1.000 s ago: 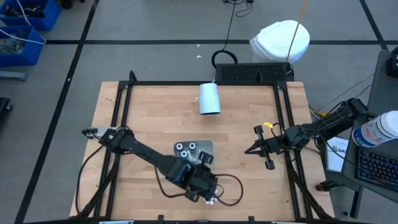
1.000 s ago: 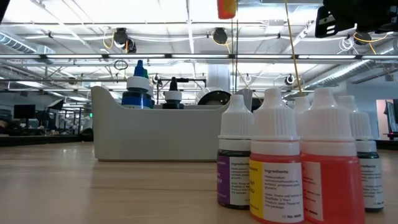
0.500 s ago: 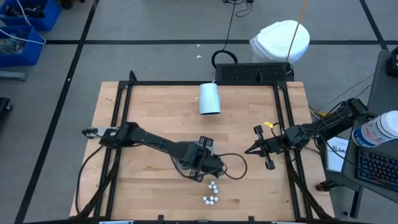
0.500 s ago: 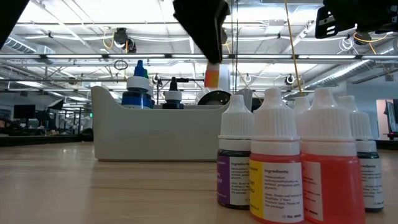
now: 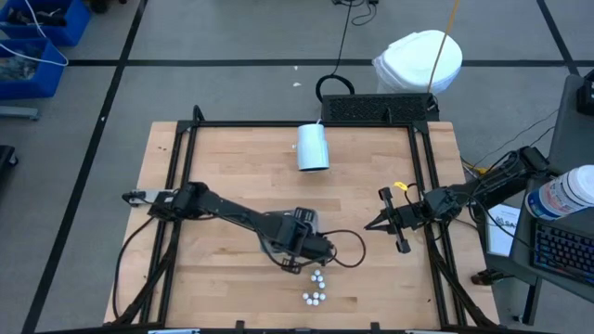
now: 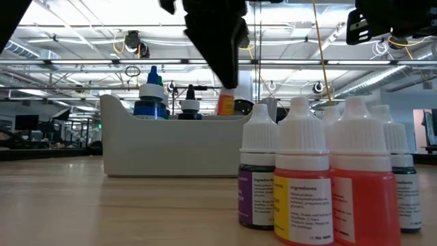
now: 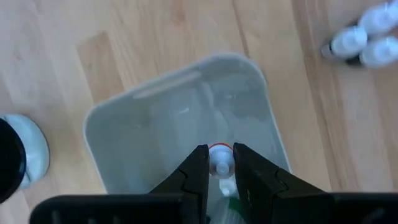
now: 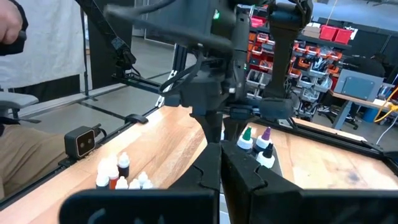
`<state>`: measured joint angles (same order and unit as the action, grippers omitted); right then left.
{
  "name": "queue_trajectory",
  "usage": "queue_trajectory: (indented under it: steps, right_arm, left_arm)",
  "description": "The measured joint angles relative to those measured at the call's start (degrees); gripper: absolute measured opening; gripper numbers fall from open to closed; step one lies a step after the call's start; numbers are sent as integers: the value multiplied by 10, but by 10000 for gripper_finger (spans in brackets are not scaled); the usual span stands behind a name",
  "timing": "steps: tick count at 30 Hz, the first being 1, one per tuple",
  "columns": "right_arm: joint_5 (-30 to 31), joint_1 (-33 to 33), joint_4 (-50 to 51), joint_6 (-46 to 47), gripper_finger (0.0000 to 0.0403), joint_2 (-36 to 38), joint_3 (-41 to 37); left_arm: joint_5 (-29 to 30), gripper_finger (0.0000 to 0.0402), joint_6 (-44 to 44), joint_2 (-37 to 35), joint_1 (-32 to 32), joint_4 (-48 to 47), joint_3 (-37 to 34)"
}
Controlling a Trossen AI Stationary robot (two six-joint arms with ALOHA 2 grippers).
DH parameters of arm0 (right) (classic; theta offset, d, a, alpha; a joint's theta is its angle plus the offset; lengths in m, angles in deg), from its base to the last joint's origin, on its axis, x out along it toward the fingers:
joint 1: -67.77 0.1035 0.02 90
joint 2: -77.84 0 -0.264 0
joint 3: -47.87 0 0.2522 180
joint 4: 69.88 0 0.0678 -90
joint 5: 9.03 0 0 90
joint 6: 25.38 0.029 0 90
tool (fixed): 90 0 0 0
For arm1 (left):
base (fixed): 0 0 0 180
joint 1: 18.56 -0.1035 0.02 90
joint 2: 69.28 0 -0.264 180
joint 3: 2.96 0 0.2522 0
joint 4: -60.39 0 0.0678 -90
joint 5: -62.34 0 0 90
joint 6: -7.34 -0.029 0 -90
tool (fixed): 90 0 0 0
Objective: Pick & Place food coloring
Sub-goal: Put the orange food coloring bottle into the gray bin
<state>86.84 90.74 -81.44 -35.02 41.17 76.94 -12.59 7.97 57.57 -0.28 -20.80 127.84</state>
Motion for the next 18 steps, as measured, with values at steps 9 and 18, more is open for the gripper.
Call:
queue_trajectory:
  steps: [9,18]
  right_arm:
    - [0,0,-1,5,0,0,0]
    - [0,0,-1,6,0,0,0]
  left_arm:
    - [5,69,14,0,2,15,0]
    - [11,69,32,0,12,30,-56]
